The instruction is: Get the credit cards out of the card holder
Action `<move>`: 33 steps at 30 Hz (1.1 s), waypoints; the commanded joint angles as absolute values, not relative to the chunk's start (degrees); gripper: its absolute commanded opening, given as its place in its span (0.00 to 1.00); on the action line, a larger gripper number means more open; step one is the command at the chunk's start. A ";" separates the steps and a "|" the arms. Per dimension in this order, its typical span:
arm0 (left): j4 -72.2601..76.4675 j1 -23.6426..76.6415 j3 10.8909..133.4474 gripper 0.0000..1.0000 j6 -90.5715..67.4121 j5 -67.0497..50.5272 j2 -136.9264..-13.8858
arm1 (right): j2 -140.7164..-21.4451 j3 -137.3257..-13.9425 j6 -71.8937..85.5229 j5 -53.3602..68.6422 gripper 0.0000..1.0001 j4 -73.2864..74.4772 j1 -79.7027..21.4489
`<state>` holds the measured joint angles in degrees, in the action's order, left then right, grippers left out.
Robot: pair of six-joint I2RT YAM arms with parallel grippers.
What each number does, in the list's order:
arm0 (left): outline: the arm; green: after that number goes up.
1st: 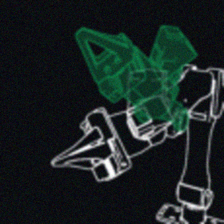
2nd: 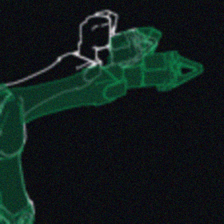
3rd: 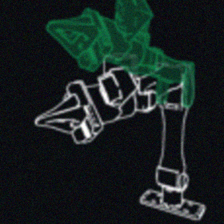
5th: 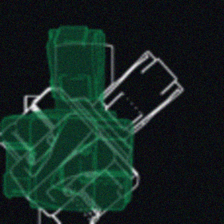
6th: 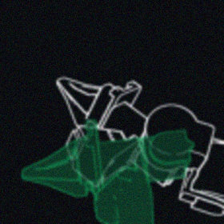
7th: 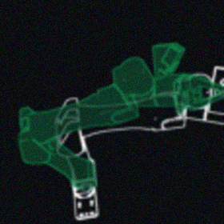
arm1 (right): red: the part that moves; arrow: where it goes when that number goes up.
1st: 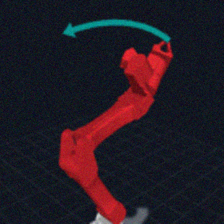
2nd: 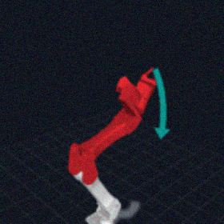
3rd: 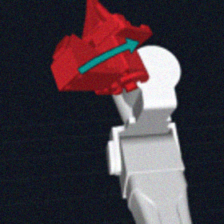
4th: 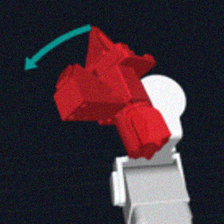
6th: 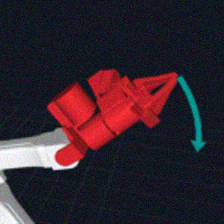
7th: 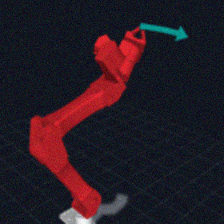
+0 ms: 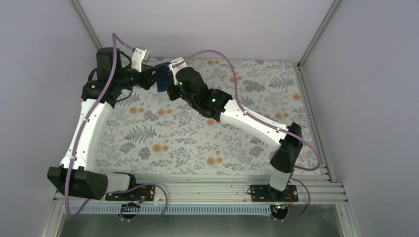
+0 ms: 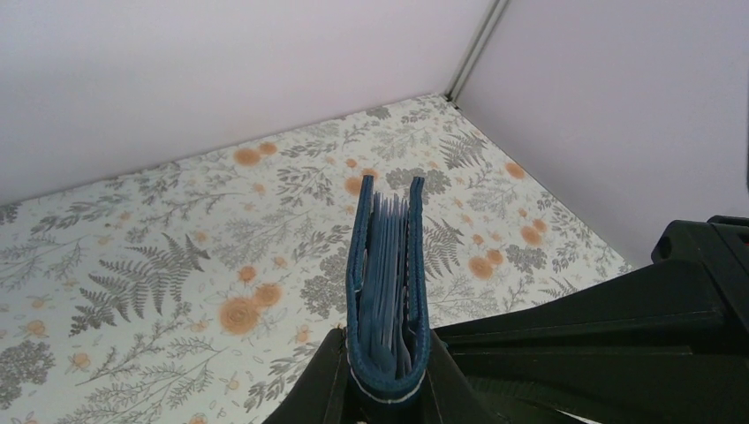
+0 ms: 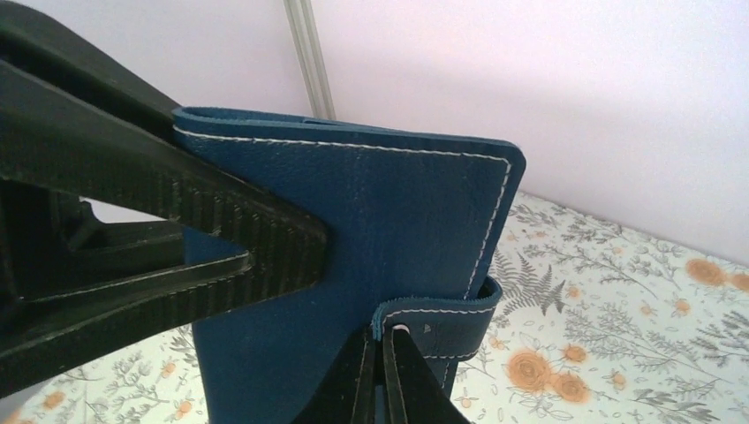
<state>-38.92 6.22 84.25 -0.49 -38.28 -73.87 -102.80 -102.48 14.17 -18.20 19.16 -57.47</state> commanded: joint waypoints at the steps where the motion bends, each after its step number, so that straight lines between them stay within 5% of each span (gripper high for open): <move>1: -37.71 6.77 83.78 0.02 -0.32 -45.18 -72.01 | -103.39 -103.09 12.95 -24.69 0.04 20.43 -56.92; 8: -38.88 6.75 84.06 0.02 2.55 -47.24 -71.37 | -92.28 -91.31 14.17 -21.87 0.04 17.75 -49.13; 18: -39.32 6.77 82.08 0.02 6.13 -51.88 -70.81 | -84.19 -82.43 6.51 0.53 0.04 15.50 -41.16; 22: -39.74 6.77 81.33 0.02 7.86 -55.09 -70.34 | -82.67 -81.47 2.17 11.82 0.32 15.42 -40.49; 26: -39.72 6.77 81.48 0.02 8.06 -53.00 -70.66 | -82.12 -82.57 1.46 26.92 0.46 14.36 -40.43; 33: -38.28 6.77 79.46 0.02 7.07 -45.95 -70.99 | -82.76 -87.48 4.86 31.00 0.50 13.40 -40.43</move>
